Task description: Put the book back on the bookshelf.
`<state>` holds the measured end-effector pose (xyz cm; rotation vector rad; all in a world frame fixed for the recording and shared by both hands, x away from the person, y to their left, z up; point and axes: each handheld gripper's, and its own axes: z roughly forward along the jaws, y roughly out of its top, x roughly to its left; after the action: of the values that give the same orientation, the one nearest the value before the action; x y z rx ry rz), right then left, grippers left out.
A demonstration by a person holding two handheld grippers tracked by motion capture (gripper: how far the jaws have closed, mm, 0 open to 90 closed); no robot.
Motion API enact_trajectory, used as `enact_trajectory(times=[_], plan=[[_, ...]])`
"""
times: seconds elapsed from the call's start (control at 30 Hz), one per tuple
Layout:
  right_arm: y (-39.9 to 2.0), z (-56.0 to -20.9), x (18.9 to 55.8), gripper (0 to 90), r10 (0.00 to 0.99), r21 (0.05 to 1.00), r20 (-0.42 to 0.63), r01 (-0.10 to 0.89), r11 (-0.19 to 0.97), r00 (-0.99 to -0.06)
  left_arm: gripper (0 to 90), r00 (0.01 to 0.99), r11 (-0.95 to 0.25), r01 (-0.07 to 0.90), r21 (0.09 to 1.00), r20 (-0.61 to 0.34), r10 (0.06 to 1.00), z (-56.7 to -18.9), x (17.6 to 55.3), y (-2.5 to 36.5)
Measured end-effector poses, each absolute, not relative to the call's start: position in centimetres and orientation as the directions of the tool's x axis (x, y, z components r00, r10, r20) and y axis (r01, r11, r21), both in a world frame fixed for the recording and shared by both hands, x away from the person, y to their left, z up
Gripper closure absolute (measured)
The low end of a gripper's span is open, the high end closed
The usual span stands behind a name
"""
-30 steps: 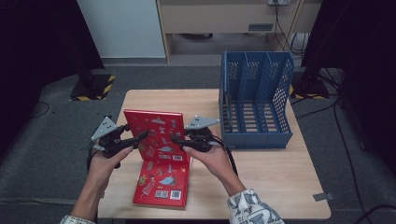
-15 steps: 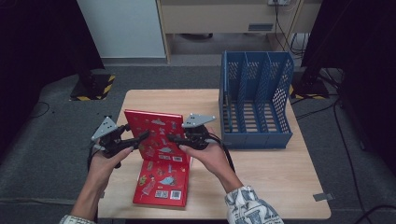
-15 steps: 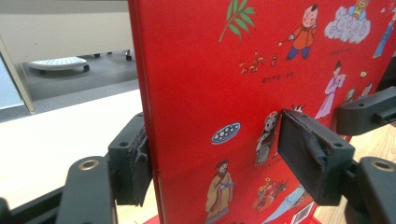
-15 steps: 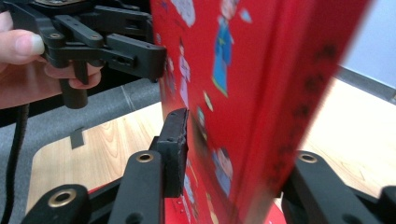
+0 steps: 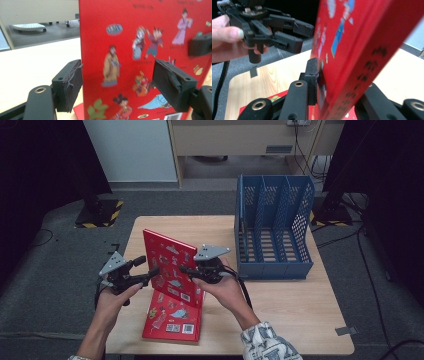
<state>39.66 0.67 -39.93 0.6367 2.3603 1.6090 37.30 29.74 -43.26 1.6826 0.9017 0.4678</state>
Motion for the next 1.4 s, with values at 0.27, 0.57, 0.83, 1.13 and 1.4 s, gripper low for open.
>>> enact_trajectory(times=[0.27,0.57,0.83,1.13,1.4], plan=[[1.0,-40.1,39.3,72.1,0.472,0.922,0.052,0.224,0.317,-0.880,22.6,0.634,-0.119,0.339,0.933,-0.133,0.762,-44.7,37.0,29.2],[1.1,-39.6,39.5,75.9,0.450,0.923,0.076,0.234,0.306,-0.890,13.6,0.608,-0.124,0.357,0.926,-0.129,0.783,-45.2,37.3,29.6],[0.9,-39.0,39.5,79.2,0.432,0.927,0.060,0.211,0.311,-0.900,9.5,0.616,-0.120,0.361,0.925,-0.140,0.776,-45.5,37.6,29.3],[0.7,-39.2,39.4,78.9,0.413,0.932,0.067,0.205,0.300,-0.908,9.0,0.618,-0.097,0.360,0.928,-0.159,0.770,-46.2,38.6,29.3],[0.7,-39.3,39.4,78.2,0.414,0.934,0.074,0.209,0.290,-0.907,14.5,0.654,-0.093,0.358,0.929,-0.179,0.735,-46.4,38.8,29.1]])
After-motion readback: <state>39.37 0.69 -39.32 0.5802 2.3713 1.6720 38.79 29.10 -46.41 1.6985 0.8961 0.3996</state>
